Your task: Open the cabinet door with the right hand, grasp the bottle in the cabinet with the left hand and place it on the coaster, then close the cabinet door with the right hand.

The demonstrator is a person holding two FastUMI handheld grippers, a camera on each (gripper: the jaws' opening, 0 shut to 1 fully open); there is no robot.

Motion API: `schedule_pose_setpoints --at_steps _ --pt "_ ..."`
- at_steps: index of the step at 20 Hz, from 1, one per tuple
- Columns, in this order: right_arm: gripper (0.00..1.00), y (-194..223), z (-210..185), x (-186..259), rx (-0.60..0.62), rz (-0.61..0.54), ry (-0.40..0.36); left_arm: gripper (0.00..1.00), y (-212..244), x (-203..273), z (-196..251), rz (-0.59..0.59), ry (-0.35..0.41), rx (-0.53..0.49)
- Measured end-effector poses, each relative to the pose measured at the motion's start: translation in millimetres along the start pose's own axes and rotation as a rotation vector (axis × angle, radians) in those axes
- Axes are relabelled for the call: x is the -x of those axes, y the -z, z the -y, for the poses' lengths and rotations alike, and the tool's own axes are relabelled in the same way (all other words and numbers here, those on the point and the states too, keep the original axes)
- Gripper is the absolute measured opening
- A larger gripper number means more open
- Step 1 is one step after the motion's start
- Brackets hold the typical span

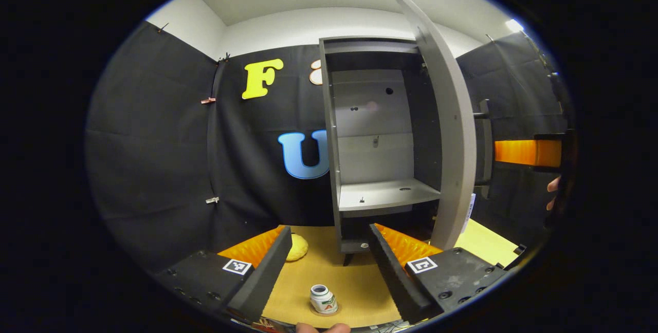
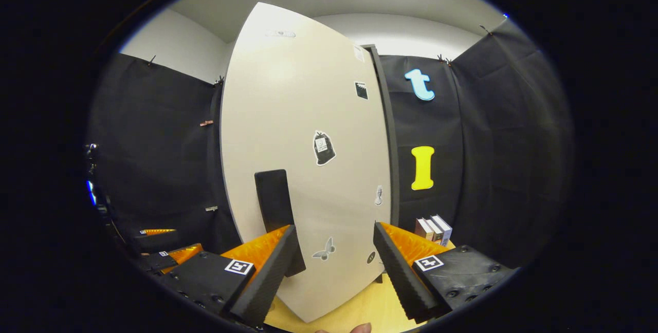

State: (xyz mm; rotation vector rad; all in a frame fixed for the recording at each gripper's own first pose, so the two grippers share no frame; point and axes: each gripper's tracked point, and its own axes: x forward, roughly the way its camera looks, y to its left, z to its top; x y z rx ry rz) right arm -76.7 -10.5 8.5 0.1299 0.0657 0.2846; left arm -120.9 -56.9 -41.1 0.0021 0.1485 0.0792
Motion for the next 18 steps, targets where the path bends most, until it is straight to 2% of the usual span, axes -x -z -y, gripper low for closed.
schedule_pose_setpoints --at_steps 1,5,10,14,18 --pt "1.0 1.4 -6.8 -6.2 0.003 0.0 -0.009 0.94 1.4 -1.5 -3.0 -0.005 0.003 0.005" --pt "0.98 14.9 -38.8 -29.6 -0.001 -0.022 -0.04 0.94 7.0 -6.6 -20.2 -0.019 0.001 0.017" --pt "0.98 12.8 -44.6 -40.9 -0.021 -0.003 -0.022 0.94 9.7 -14.9 -34.5 -0.018 0.008 0.026" --pt "0.98 -0.2 -27.8 -36.8 -0.013 0.045 0.065 0.94 13.8 -22.1 -38.7 -0.023 0.026 0.039" --pt "0.98 3.1 -15.3 -35.7 0.015 0.043 0.128 0.94 8.9 -32.8 -40.5 -0.03 0.039 0.036"
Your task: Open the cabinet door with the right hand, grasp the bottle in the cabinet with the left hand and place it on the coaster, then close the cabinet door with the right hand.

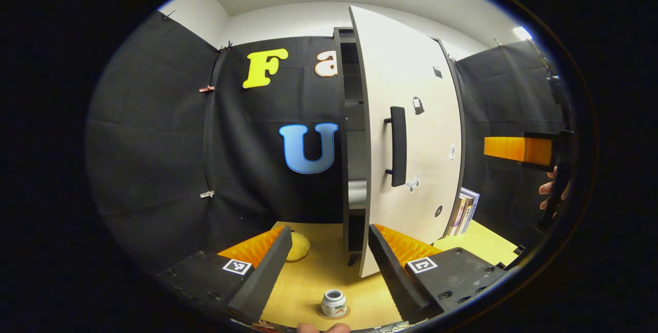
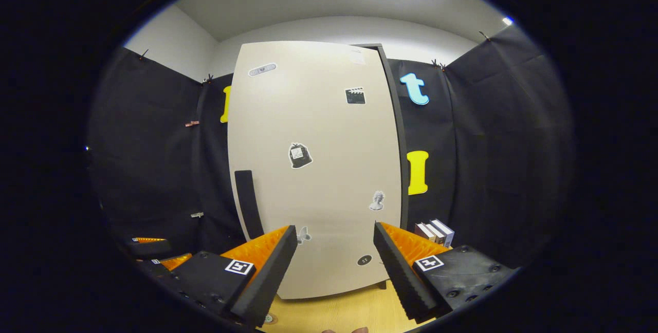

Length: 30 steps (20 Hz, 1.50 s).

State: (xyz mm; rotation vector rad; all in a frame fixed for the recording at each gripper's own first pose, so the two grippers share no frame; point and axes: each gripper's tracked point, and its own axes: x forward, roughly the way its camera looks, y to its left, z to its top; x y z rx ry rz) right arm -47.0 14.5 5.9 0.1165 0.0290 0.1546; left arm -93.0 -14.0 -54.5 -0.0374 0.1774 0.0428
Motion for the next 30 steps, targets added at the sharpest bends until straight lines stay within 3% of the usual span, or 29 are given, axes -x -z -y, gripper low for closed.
schedule_pose_setpoints --at_steps 6,17,30 --pt "0.98 -1.4 9.4 6.1 0.037 0.023 0.053 0.94 -17.7 -8.6 -0.8 0.017 0.011 0.038" --pt "0.98 1.9 8.9 17.4 0.062 0.025 0.058 0.94 -51.3 -13.9 5.7 0.069 0.013 0.009" --pt "0.97 10.0 23.1 23.4 0.125 -0.014 0.1 0.94 -49.1 -10.6 14.7 0.07 0.026 0.002"
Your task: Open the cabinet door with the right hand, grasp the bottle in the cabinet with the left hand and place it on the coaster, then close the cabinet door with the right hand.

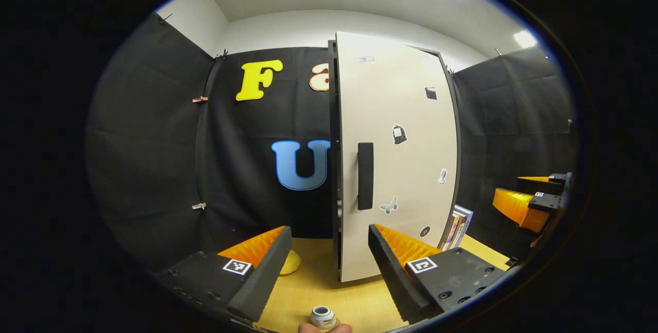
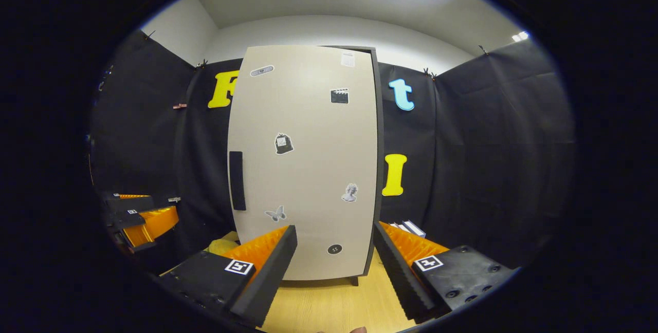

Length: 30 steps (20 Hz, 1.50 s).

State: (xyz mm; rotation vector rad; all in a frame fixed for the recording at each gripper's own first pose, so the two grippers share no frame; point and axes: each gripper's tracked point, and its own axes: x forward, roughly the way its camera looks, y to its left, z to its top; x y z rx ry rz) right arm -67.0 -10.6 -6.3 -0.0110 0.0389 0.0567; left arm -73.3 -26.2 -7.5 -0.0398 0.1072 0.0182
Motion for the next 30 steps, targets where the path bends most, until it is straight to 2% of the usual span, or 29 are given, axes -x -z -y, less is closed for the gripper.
schedule_pose_setpoints --at_steps 30 --pt "0.98 6.1 5.9 3.5 -0.013 -0.004 0.013 0.94 11.9 7.7 -5.3 -0.018 0.024 -0.013"
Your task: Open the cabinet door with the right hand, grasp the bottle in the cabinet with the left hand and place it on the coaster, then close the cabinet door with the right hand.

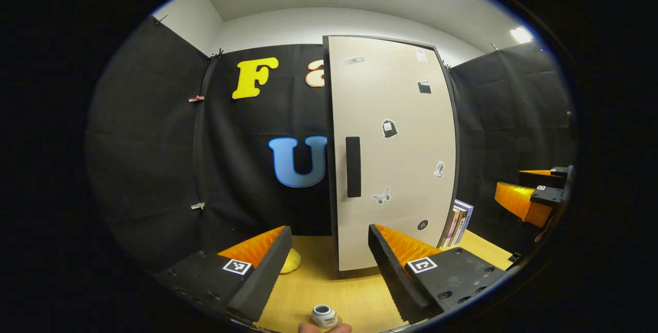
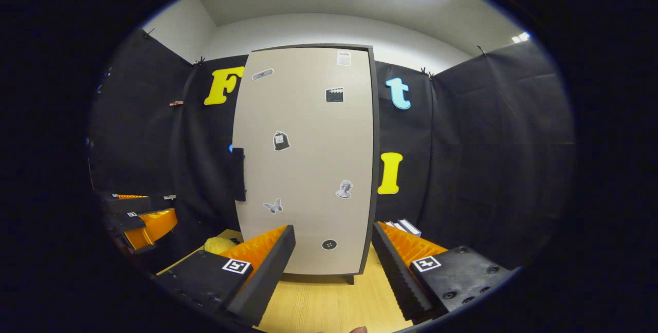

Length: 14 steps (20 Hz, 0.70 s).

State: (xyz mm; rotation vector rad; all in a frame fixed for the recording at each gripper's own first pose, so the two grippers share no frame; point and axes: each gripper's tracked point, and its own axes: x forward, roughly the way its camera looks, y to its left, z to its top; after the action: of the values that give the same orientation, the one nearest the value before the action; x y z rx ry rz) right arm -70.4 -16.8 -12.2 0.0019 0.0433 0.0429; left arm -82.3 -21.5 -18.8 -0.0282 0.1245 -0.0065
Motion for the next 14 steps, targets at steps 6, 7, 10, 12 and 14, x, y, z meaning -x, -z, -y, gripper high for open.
schedule_pose_setpoints --at_steps 6,7,10,12,14 --pt "0.98 0.6 3.2 0.9 -0.005 -0.002 0.005 0.94 0.0 2.8 3.5 0.0 0.004 -0.012" --pt "0.98 0.7 3.9 0.5 -0.006 -0.002 0.005 0.94 0.2 3.1 4.0 0.0 0.005 -0.013" --pt "0.98 0.6 5.5 0.9 -0.006 -0.002 0.007 0.94 -0.4 5.5 6.1 0.001 0.01 -0.01" --pt "0.98 0.4 6.1 1.7 -0.007 -0.003 0.007 0.94 -0.3 5.7 6.9 0.0 0.011 -0.013" --pt "0.98 0.2 7.8 2.3 -0.005 -0.002 0.009 0.94 0.3 6.0 8.7 -0.001 0.014 -0.016"
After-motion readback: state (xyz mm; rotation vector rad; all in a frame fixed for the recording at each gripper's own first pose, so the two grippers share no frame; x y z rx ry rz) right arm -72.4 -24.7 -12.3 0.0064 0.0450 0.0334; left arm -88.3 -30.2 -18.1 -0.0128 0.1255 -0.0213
